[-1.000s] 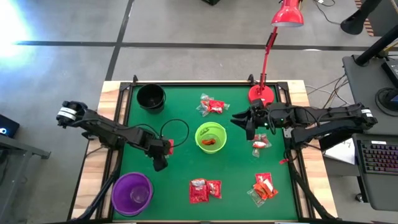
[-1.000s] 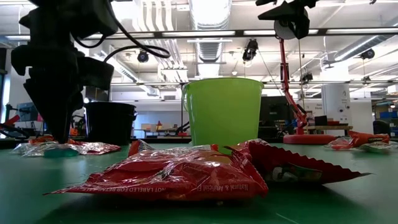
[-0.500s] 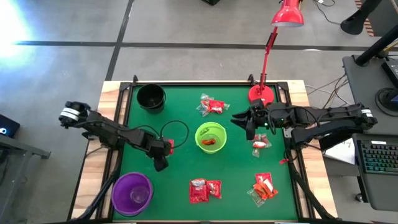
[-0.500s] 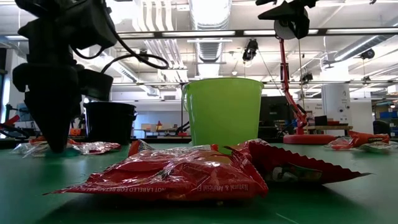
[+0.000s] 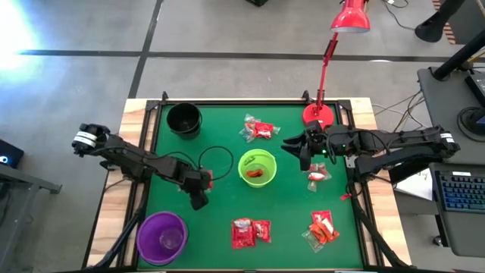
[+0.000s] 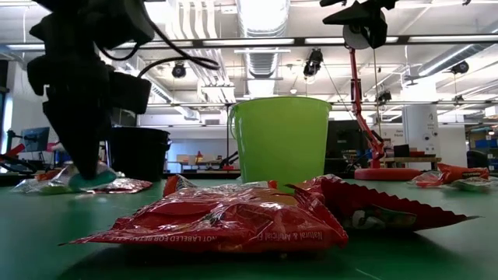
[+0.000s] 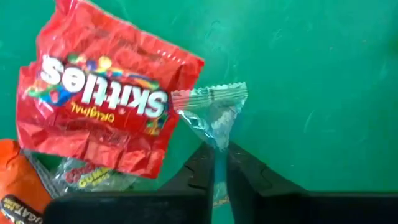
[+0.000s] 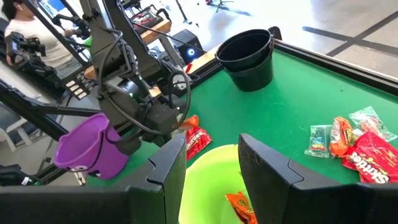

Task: Sort candy
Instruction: Put the blue gummy into the purple bucket

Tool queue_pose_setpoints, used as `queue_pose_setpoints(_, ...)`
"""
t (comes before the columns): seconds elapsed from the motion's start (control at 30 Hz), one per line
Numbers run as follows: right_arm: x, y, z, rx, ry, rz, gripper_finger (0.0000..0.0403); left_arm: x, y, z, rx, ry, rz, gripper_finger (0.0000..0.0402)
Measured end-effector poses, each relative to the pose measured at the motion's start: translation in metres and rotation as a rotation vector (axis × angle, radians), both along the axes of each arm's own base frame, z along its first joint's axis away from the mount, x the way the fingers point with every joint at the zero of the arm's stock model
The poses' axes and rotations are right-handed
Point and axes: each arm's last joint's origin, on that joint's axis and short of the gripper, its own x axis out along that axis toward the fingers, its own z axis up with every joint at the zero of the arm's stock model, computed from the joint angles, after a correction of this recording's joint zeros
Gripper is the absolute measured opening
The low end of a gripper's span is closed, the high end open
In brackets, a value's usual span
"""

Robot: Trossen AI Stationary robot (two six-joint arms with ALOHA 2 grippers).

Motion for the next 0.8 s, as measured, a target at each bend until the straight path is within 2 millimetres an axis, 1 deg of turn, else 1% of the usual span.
queue_pose_setpoints(0.27,0.000,0.000,0.000,-0.001,0.002,0.000,0.0137,0.001,-0.001,0.007,-0.022,0.033,-0.019,0.0002)
queue_pose_setpoints(0.33,0.000,0.000,0.000,-0.001,0.004,0.000,0.0137,0.001,-0.002,0.011,-0.052,0.047,-0.034,0.0001)
queue_pose_setpoints(0.43,0.000,0.000,-0.001,-0.002,0.006,0.001,0.0137,0.002,-0.005,0.023,-0.078,0.061,-0.063,0.0001)
queue_pose_setpoints(0.57,0.000,0.000,-0.001,-0.011,0.010,0.003,0.0137,0.005,-0.008,0.050,-0.074,0.049,-0.090,0.0000)
queue_pose_setpoints(0.67,0.000,0.000,-0.001,-0.012,0.012,0.003,0.0137,0.007,-0.012,0.076,-0.073,0.037,-0.111,0.0000)
queue_pose_setpoints(0.8,0.000,0.000,-0.001,-0.012,0.017,0.004,0.0137,0.002,-0.021,0.113,-0.079,0.025,-0.144,0.0000)
